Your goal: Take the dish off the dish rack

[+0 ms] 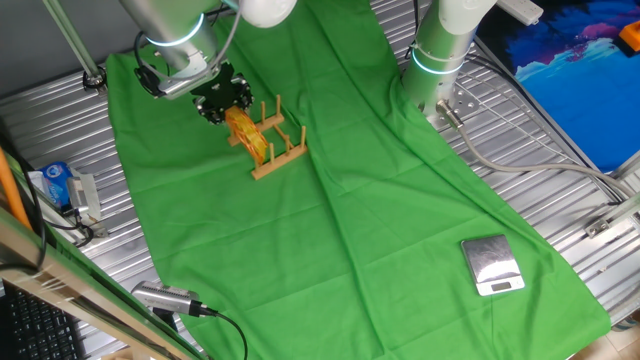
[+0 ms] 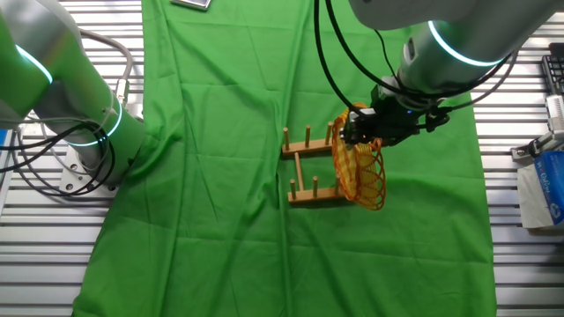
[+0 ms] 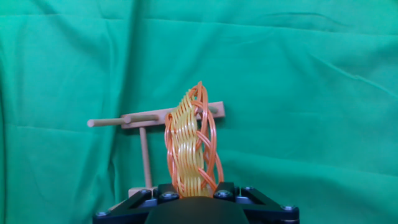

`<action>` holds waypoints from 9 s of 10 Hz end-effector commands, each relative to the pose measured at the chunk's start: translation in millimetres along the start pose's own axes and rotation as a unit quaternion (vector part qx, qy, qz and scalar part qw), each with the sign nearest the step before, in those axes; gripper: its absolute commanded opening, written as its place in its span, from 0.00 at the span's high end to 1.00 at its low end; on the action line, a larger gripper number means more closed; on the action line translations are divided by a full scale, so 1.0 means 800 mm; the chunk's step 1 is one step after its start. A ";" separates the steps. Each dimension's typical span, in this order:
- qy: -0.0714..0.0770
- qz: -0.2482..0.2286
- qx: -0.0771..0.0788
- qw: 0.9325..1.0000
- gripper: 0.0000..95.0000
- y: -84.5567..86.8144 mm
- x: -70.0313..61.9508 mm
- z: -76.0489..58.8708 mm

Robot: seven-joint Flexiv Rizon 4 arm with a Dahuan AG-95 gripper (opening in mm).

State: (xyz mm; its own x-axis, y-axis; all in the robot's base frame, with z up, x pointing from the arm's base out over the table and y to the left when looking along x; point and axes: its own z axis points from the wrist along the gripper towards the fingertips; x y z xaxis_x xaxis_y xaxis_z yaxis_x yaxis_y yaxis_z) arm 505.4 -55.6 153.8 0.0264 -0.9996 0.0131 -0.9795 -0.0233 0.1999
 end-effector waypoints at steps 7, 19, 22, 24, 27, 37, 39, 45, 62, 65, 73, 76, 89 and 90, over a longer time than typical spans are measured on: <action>0.013 0.006 -0.002 1.000 0.60 0.000 0.011 -0.018; 0.013 0.009 -0.010 1.000 0.60 -0.003 0.021 -0.039; 0.012 0.014 -0.015 1.000 0.60 -0.001 0.020 -0.049; 0.013 0.019 -0.017 1.000 0.60 0.000 0.019 -0.055; 0.010 0.023 -0.023 0.999 0.60 0.000 0.016 -0.063; 0.014 0.028 -0.025 0.999 0.60 -0.002 0.011 -0.072; 0.015 0.027 -0.025 0.999 0.60 -0.003 0.010 -0.071; 0.012 0.023 -0.022 0.999 0.60 -0.011 0.003 -0.067; 0.006 0.049 -0.046 0.998 1.00 -0.007 0.004 -0.071; 0.006 0.051 -0.048 0.998 1.00 -0.005 0.005 -0.072; 0.003 0.063 -0.063 0.996 1.00 -0.001 0.009 -0.079; 0.004 0.064 -0.064 0.996 1.00 -0.001 0.009 -0.080; 0.004 0.064 -0.064 0.996 1.00 -0.001 0.009 -0.080; 0.004 0.064 -0.064 0.996 1.00 -0.001 0.009 -0.080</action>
State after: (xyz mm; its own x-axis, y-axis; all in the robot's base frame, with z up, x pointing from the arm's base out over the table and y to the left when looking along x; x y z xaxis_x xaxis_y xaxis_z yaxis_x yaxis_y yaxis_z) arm 519.2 -61.8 216.5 -0.0945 -0.9940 0.0548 -0.9418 0.1071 0.3185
